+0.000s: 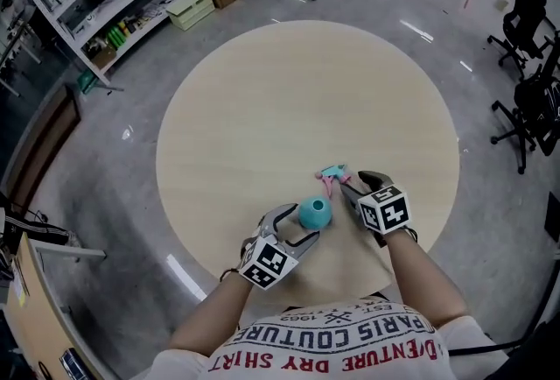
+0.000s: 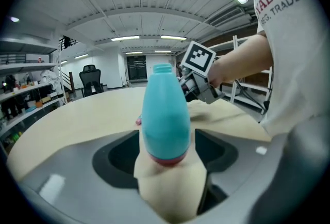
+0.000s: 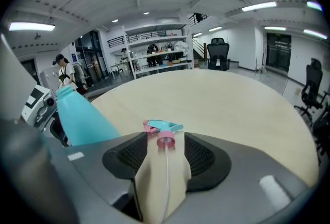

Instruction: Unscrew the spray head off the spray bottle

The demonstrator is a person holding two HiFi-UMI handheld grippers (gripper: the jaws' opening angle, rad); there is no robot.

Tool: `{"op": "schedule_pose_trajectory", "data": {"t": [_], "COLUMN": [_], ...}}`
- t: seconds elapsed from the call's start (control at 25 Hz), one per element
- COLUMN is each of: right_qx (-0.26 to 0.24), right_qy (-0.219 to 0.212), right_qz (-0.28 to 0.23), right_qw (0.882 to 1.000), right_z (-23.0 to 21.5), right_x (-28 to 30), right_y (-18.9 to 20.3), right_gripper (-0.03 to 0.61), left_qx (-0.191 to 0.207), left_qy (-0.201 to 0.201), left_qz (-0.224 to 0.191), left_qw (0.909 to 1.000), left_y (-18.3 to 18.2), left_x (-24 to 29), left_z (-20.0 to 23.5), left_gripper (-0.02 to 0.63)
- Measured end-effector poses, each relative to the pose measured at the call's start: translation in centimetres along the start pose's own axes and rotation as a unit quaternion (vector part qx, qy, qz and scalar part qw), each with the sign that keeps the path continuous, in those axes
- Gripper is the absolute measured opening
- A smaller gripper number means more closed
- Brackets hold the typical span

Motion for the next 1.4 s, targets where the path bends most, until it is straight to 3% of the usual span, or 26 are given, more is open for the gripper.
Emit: {"op": "schedule_pose_trajectory", "data": {"t": [0.08, 0.16, 0.2, 0.28, 0.32, 0.4, 0.48, 0.6, 0.76, 1.12, 1.4], "right_qx": [-0.014, -0.018, -0.02, -0.027, -0.032, -0.043, -0.052, -0.066, -0.077, -0.116, -0.118], "right_qy": [0.025, 0.027, 0.012, -0.042, -0.074, -0.141, -0.201, -0.248, -0.254, -0.231, -0.229], "right_qz": [-0.028, -0.07, -0.09, -0.122, -0.134, -0.152, -0.161, -0.157, -0.165, -0.188, -0.21], "right_qw": [0.999, 0.997, 0.996, 0.991, 0.988, 0.977, 0.965, 0.954, 0.95, 0.947, 0.943], "right_z": [0.4, 1.1, 1.7, 3.4, 4.4, 6.4, 8.4, 11.0, 14.2, 23.4, 28.1], "right_x": [-2.7, -6.1, -7.7, -10.5, -11.7, -13.8, -15.4, -17.6, -21.1, -35.5, -42.1], "right_y": [0.4, 0.9, 1.1, 1.7, 2.0, 2.7, 3.7, 6.3, 11.7, 27.4, 32.8], "right_gripper": [0.212, 0.06, 0.0, -0.002, -0.002, -0.002, 0.0, 0.0, 0.0, 0.0, 0.0], "left_qx": [-0.021, -0.048, -0.065, -0.104, -0.124, -0.144, -0.139, -0.132, -0.137, -0.134, -0.096], "left_qy": [0.005, 0.003, -0.003, -0.01, 0.0, 0.043, 0.08, 0.108, 0.125, 0.096, 0.069], "left_qz": [-0.008, -0.026, -0.041, -0.07, -0.082, -0.103, -0.111, -0.115, -0.11, -0.136, -0.124], "left_qw": [0.9997, 0.9985, 0.9971, 0.992, 0.9889, 0.9833, 0.9808, 0.9786, 0.9765, 0.9768, 0.9853], "left_y": [0.2, -0.1, -0.4, -1.2, -1.7, -3.0, -4.4, -5.6, -4.7, -3.9, -3.8], "left_x": [-1.5, -3.8, -5.1, -7.5, -8.5, -10.1, -11.5, -13.1, -15.2, -24.9, -30.6], "left_z": [-0.4, -0.7, -0.8, -1.1, -1.3, -2.2, -3.8, -7.2, -13.7, -34.5, -43.7], "left_gripper": [0.325, 0.305, 0.248, 0.056, 0.003, 0.002, 0.002, 0.002, 0.002, 0.002, 0.002]}}
Point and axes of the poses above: the fingertips, and each gripper's own axes: x forward along the fingers, z to its left, y out of its underside, the point moved 8 cm from there along -x, backward along the fingers, and after that the axes turned 14 degrees about z, right-handed, at the moved point
